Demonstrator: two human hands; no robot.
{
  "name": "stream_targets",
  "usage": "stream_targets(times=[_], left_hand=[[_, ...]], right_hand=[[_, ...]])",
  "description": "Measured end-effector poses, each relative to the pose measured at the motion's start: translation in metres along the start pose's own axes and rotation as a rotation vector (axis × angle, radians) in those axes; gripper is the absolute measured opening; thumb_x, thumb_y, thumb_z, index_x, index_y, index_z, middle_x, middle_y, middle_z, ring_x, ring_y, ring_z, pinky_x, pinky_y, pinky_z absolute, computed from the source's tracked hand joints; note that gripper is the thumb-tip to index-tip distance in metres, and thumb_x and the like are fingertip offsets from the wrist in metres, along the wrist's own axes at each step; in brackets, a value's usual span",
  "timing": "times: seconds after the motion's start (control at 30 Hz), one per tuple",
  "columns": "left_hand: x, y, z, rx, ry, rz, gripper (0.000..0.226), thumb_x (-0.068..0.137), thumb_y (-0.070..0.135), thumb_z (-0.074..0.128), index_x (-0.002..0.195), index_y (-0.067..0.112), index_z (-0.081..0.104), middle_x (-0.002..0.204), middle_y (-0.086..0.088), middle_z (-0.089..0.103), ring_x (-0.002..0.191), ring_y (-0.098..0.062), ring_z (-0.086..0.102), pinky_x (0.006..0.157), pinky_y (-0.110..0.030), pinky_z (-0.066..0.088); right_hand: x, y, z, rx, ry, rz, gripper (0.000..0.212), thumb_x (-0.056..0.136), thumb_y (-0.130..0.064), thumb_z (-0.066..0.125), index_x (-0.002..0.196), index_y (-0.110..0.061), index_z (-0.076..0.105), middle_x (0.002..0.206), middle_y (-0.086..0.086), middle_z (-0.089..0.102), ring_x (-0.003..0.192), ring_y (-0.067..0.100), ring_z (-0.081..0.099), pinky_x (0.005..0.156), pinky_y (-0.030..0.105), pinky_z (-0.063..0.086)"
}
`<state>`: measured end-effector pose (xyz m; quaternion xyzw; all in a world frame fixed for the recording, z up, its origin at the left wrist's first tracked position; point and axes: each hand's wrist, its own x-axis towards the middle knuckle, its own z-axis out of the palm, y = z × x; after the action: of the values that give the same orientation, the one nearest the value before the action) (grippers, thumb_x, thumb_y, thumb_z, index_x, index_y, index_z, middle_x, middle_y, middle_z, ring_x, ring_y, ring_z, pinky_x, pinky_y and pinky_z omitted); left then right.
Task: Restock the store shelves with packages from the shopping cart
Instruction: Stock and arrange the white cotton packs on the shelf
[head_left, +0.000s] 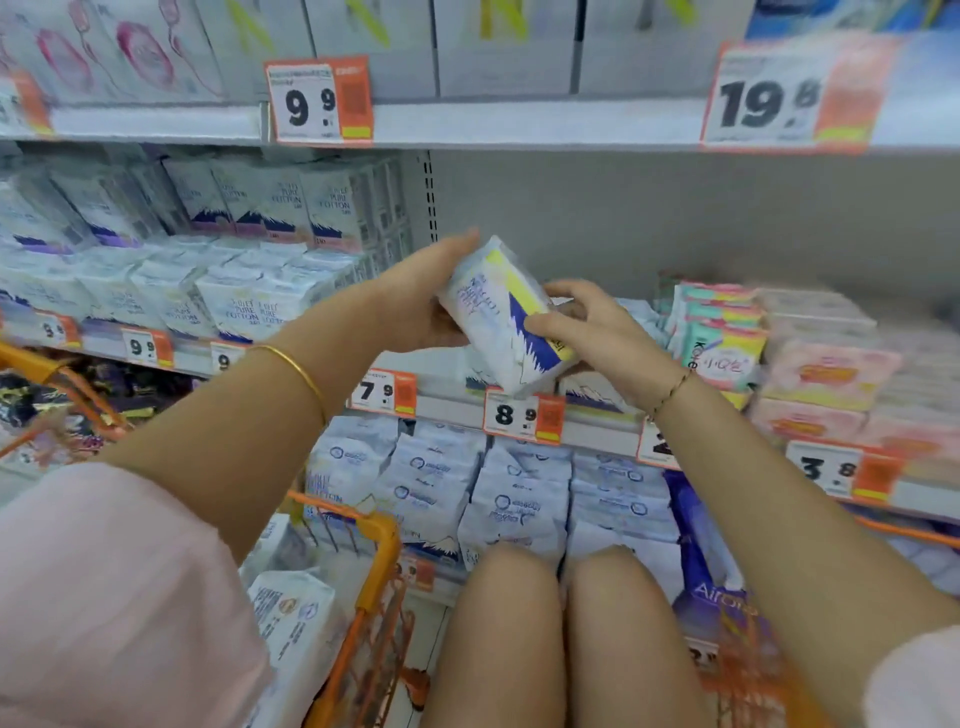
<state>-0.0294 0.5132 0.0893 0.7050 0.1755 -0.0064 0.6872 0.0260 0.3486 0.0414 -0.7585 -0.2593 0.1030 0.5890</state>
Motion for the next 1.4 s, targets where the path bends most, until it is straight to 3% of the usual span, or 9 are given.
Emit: stream_targets(times=[0.2, 0.33, 0.43, 0.53, 0.63, 0.77, 1.0, 1.23, 1.4], left_hand=[[0.028, -0.008, 0.007, 0.099, -0.170, 0.061, 0.033, 0.087, 0.039, 0.059, 0.111, 0.017, 0.059, 0.105, -0.002, 0.065, 0.096, -0.019, 0.060, 0.080, -0.028, 0.048], [0.038, -0.014, 0.019, 0.101, -0.198, 0.101, 0.064, 0.080, 0.010, 0.069, 0.135, 0.024, 0.039, 0.118, -0.007, 0.065, 0.100, -0.025, 0.066, 0.085, -0.039, 0.053], [0.044, -0.007, 0.020, 0.227, -0.077, 0.220, 0.075, 0.077, 0.005, 0.070, 0.140, 0.026, 0.036, 0.115, -0.007, 0.064, 0.097, -0.023, 0.066, 0.085, -0.036, 0.053], [0.052, 0.005, 0.019, 0.533, 0.122, 0.397, 0.077, 0.072, 0.009, 0.072, 0.138, 0.021, 0.036, 0.118, -0.001, 0.053, 0.100, -0.020, 0.059, 0.085, -0.029, 0.049], [0.060, 0.017, 0.020, 0.832, 0.207, 0.538, 0.083, 0.064, 0.017, 0.072, 0.137, 0.019, 0.034, 0.125, -0.004, 0.049, 0.114, -0.022, 0.050, 0.097, -0.035, 0.046], [0.075, 0.027, 0.035, 0.953, 0.156, 0.666, 0.086, 0.052, 0.030, 0.062, 0.132, 0.019, 0.032, 0.129, -0.004, 0.049, 0.120, -0.026, 0.046, 0.100, -0.044, 0.042], [0.139, 0.027, 0.055, 0.948, 0.276, 0.743, 0.077, 0.072, 0.015, 0.069, 0.138, 0.014, 0.029, 0.137, -0.012, 0.040, 0.129, -0.030, 0.032, 0.106, -0.040, 0.033], [0.219, -0.025, 0.030, 1.220, 0.138, 0.330, 0.055, 0.097, 0.031, 0.037, 0.148, 0.033, 0.016, 0.156, -0.014, 0.013, 0.143, -0.037, 0.009, 0.115, -0.052, 0.017], [0.239, -0.036, 0.033, 1.308, 0.059, 0.235, 0.049, 0.099, 0.038, 0.022, 0.147, 0.038, 0.013, 0.158, -0.012, 0.001, 0.143, -0.040, -0.001, 0.115, -0.055, 0.010]], right_hand=[[0.010, 0.007, -0.014, 0.463, 0.020, 0.235, 0.017, 0.091, -0.022, 0.044, 0.105, -0.018, 0.054, 0.100, 0.007, 0.066, 0.082, 0.022, 0.062, 0.080, 0.043, 0.052], [0.012, 0.012, -0.015, 0.550, -0.021, 0.262, 0.026, 0.092, -0.017, 0.040, 0.115, -0.016, 0.053, 0.100, 0.007, 0.068, 0.086, 0.023, 0.064, 0.086, 0.049, 0.051], [0.015, 0.016, -0.019, 0.314, 0.104, 0.160, 0.044, 0.087, -0.015, 0.056, 0.129, -0.017, 0.041, 0.117, 0.001, 0.059, 0.103, 0.018, 0.059, 0.097, 0.041, 0.047], [0.017, 0.008, -0.031, -0.174, 0.293, -0.072, 0.081, 0.082, -0.017, 0.066, 0.147, -0.018, 0.018, 0.145, -0.001, 0.031, 0.134, 0.014, 0.031, 0.106, 0.023, 0.025], [0.022, -0.007, -0.040, -0.676, 0.351, -0.319, 0.084, 0.079, -0.015, 0.067, 0.148, -0.017, 0.019, 0.155, 0.003, 0.017, 0.143, 0.023, 0.015, 0.114, 0.032, 0.019], [0.052, -0.023, -0.048, -1.117, 0.214, -0.338, 0.076, 0.081, -0.026, 0.064, 0.146, -0.020, 0.024, 0.155, 0.000, 0.018, 0.143, 0.028, 0.012, 0.108, 0.045, 0.030], [0.128, -0.011, -0.069, -1.290, 0.310, -0.120, 0.052, 0.079, -0.012, 0.064, 0.127, -0.011, 0.044, 0.126, 0.011, 0.046, 0.121, 0.035, 0.038, 0.085, 0.041, 0.044], [0.201, 0.030, -0.084, -1.280, 0.352, 0.173, 0.048, 0.089, -0.013, 0.054, 0.134, -0.011, 0.036, 0.136, 0.011, 0.037, 0.130, 0.035, 0.028, 0.095, 0.044, 0.038], [0.229, 0.055, -0.082, -1.293, 0.266, 0.293, 0.053, 0.089, -0.009, 0.050, 0.139, -0.007, 0.032, 0.141, 0.014, 0.034, 0.135, 0.038, 0.022, 0.101, 0.046, 0.034]])
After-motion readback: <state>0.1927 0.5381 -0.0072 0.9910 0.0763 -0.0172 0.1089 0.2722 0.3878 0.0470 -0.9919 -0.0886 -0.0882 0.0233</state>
